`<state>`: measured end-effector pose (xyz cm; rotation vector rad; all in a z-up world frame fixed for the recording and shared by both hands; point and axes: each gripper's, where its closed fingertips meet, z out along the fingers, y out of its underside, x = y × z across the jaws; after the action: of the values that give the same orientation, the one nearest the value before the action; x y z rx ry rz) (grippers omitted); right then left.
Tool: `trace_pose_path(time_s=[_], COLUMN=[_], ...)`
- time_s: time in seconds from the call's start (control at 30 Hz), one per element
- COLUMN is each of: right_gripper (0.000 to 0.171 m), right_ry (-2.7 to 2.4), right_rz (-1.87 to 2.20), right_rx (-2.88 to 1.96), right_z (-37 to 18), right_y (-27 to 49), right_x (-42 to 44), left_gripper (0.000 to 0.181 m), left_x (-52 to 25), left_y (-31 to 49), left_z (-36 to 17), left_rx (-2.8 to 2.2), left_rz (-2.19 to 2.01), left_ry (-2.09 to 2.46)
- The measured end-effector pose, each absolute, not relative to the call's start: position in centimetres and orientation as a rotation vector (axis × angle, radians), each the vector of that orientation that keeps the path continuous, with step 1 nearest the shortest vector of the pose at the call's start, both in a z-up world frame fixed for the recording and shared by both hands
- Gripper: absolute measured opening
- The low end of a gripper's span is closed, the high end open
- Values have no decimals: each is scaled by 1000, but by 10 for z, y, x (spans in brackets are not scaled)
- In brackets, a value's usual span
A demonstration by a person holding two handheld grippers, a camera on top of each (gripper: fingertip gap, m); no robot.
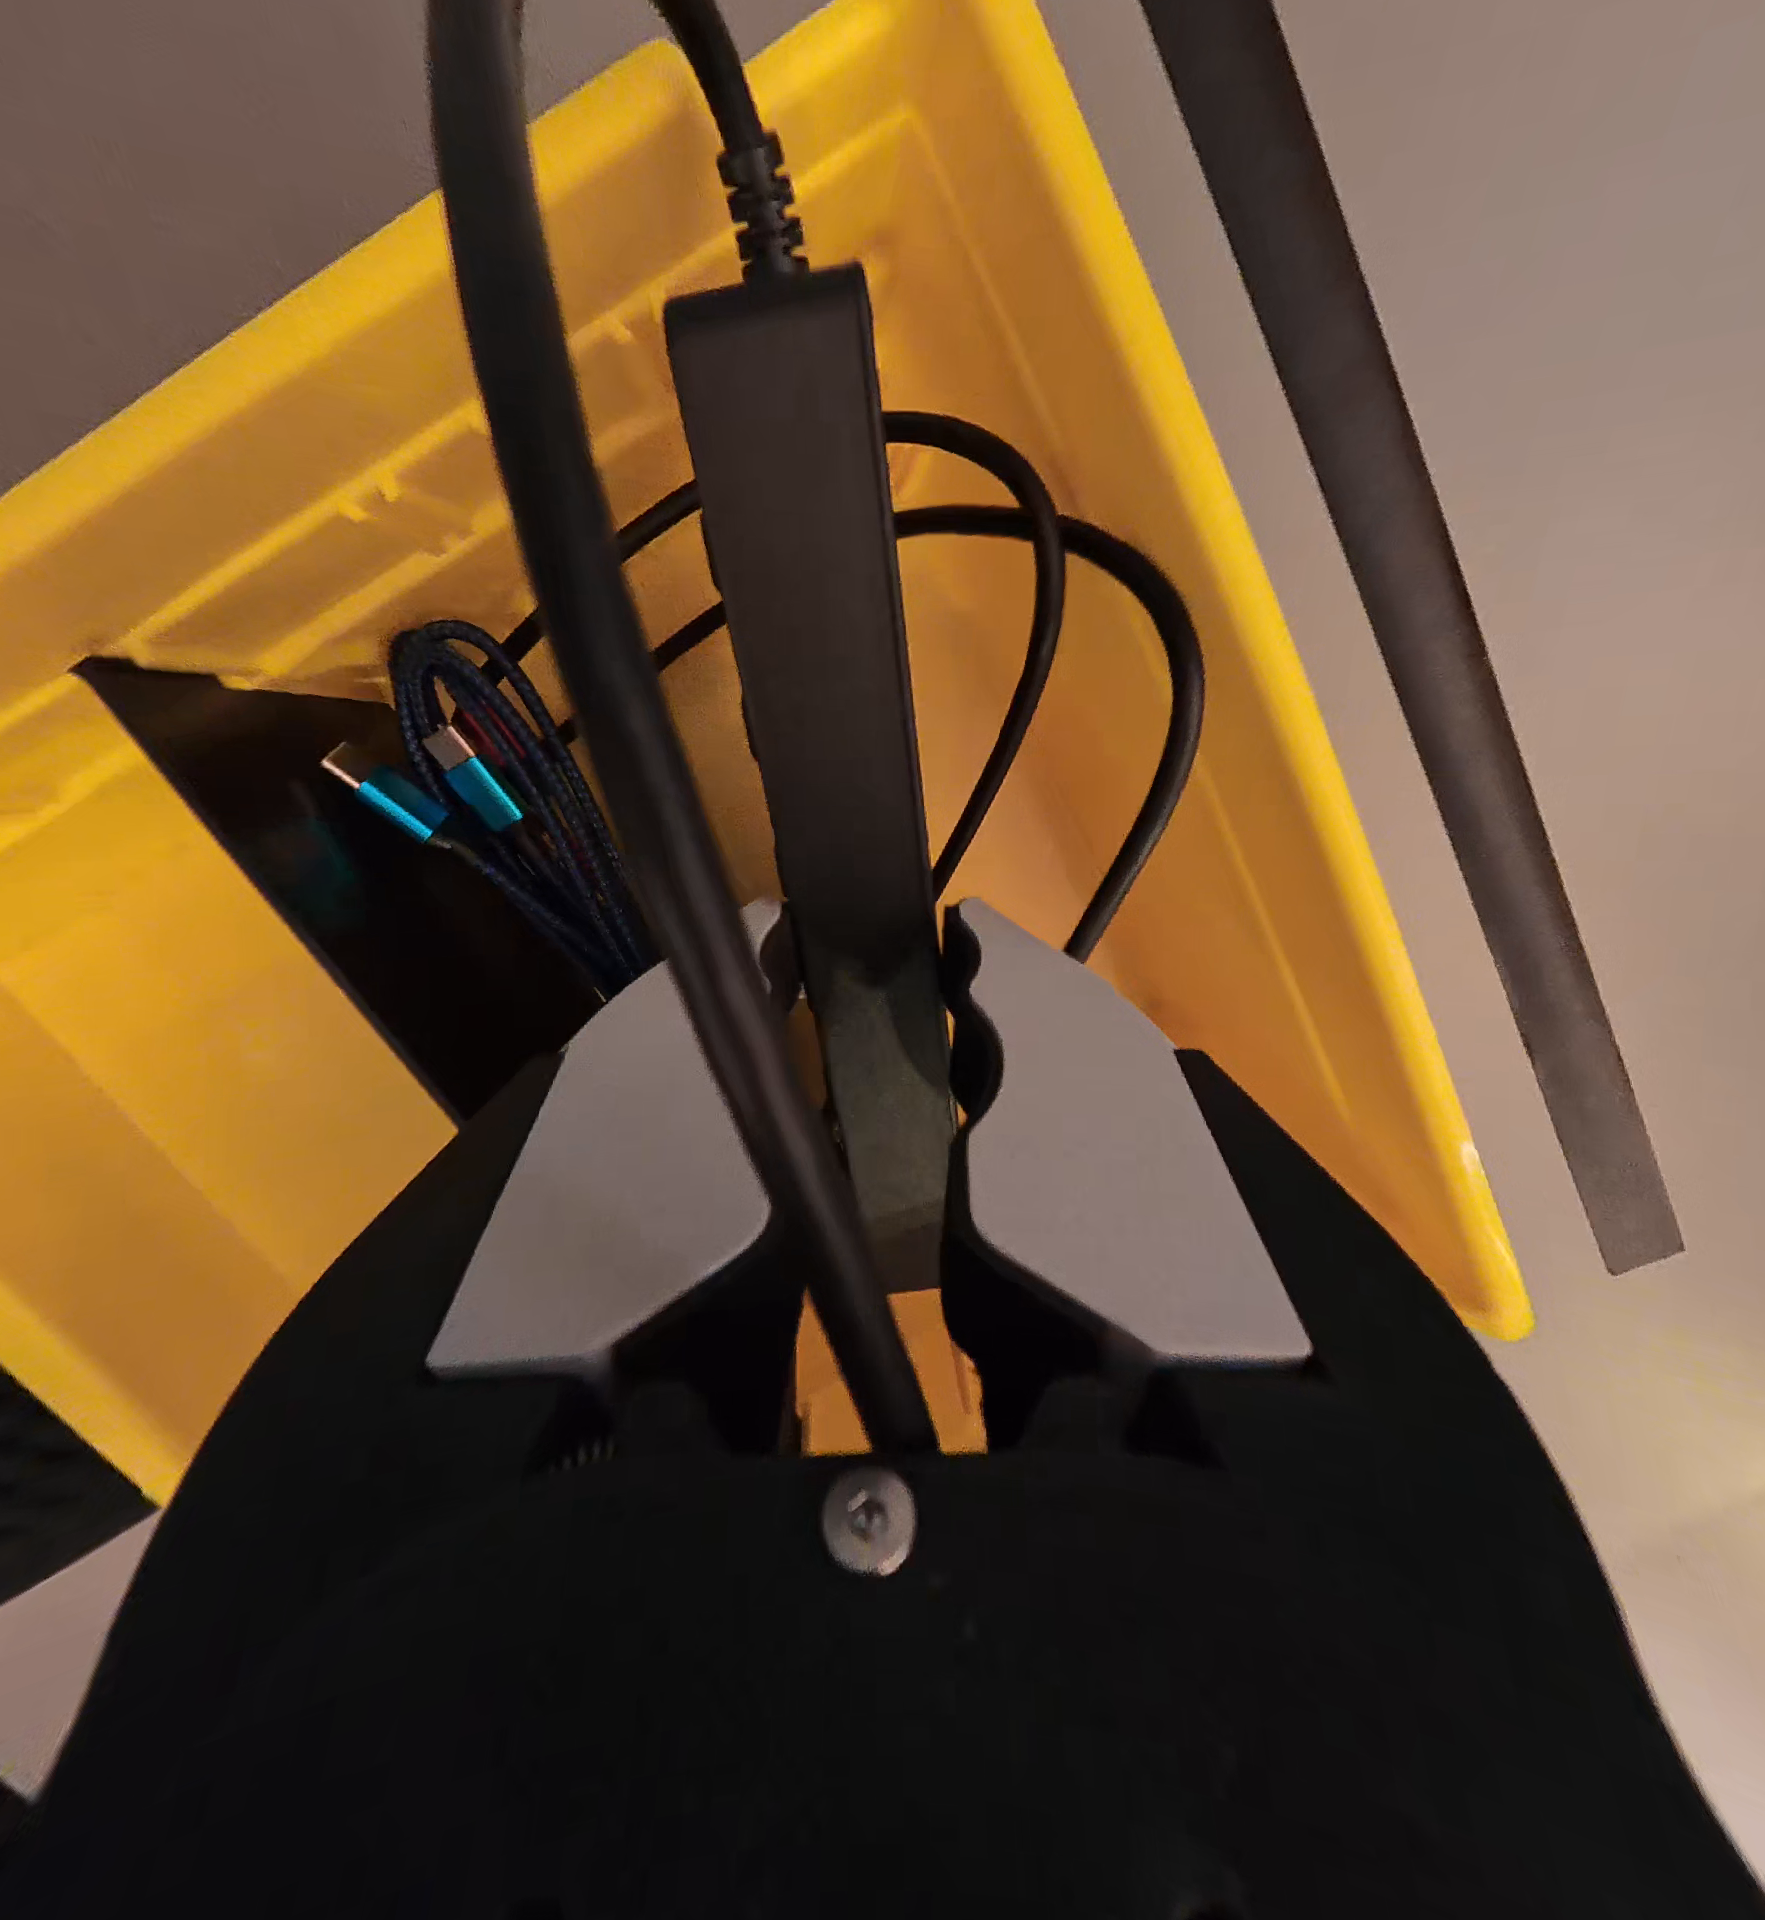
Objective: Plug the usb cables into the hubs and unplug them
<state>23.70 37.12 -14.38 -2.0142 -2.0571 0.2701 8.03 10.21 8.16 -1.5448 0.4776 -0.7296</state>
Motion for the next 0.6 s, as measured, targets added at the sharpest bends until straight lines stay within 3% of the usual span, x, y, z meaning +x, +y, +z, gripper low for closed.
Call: trace_pose_path(time_s=[0.1,0.17,0.37,0.6], right_gripper=[33,47,67,70], right_ry=[-2070,-2076,-2080,-1806], right_rz=[242,233,326,542], right_rx=[-2032,-2025,-2005,-1748], right_z=[-144,-137,-87,11], right_y=[370,368,348,328], right_x=[235,237,254,252], left_gripper=[38,38,38,38], left_x=[83,82,75,63], left_y=[102,102,98,95], left_z=[79,79,84,89], left_rx=[-1558,-1560,-1539,-1536], left_rz=[-734,-734,-741,-687], left_ry=[489,485,469,438])
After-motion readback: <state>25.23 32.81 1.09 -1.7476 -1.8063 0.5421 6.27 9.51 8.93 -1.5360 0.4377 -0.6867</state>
